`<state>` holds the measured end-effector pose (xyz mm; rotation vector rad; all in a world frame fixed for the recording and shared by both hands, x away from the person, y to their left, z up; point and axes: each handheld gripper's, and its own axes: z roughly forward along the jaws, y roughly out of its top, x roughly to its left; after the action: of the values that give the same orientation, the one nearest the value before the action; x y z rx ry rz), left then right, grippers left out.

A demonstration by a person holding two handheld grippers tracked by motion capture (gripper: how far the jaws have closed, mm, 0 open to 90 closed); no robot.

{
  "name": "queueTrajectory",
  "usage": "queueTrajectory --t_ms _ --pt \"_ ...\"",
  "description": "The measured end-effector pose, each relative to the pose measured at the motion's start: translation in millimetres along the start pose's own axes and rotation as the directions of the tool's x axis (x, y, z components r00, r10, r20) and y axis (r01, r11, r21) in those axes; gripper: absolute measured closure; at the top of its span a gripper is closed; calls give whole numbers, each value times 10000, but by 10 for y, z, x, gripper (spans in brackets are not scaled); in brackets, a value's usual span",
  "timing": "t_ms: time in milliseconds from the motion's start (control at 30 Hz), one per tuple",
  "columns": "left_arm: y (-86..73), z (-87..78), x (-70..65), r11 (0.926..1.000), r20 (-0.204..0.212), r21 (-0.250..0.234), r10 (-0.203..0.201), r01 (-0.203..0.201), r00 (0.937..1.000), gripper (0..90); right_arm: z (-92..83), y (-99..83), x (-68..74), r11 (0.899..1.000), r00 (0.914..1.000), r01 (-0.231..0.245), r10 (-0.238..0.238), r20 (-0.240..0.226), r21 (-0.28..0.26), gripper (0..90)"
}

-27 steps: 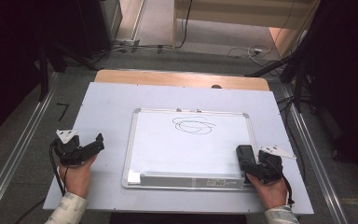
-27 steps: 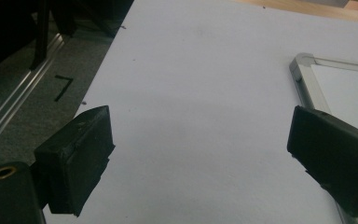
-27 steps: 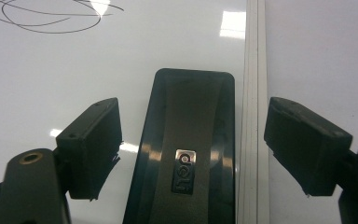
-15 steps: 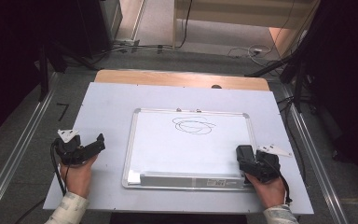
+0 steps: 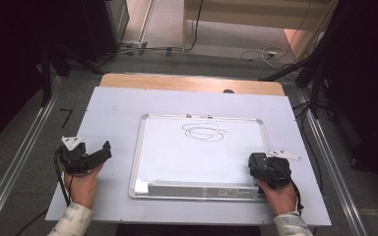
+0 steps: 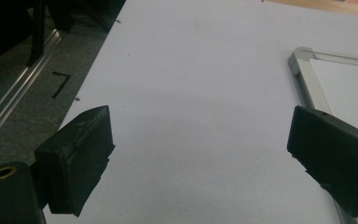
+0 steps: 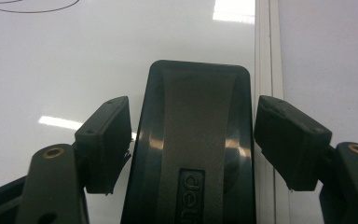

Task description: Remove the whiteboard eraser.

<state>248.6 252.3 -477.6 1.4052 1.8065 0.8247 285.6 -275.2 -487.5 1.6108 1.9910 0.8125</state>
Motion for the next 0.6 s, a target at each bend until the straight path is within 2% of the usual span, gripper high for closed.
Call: queueTrajectory --t_ms 200,300,600 --pt "0 -1 7 10000 10 12 -19 19 10000 73 32 4 -3 9997 9999 -117 116 46 235 313" --pt "-2 4 13 10000 7 49 1 -1 10000 73 38 7 -16 9995 9998 -173 176 -102 277 325" --pt "-1 18 8 10000 23 53 -16 16 10000 73 46 15 -1 9992 9997 -246 246 -16 314 344"
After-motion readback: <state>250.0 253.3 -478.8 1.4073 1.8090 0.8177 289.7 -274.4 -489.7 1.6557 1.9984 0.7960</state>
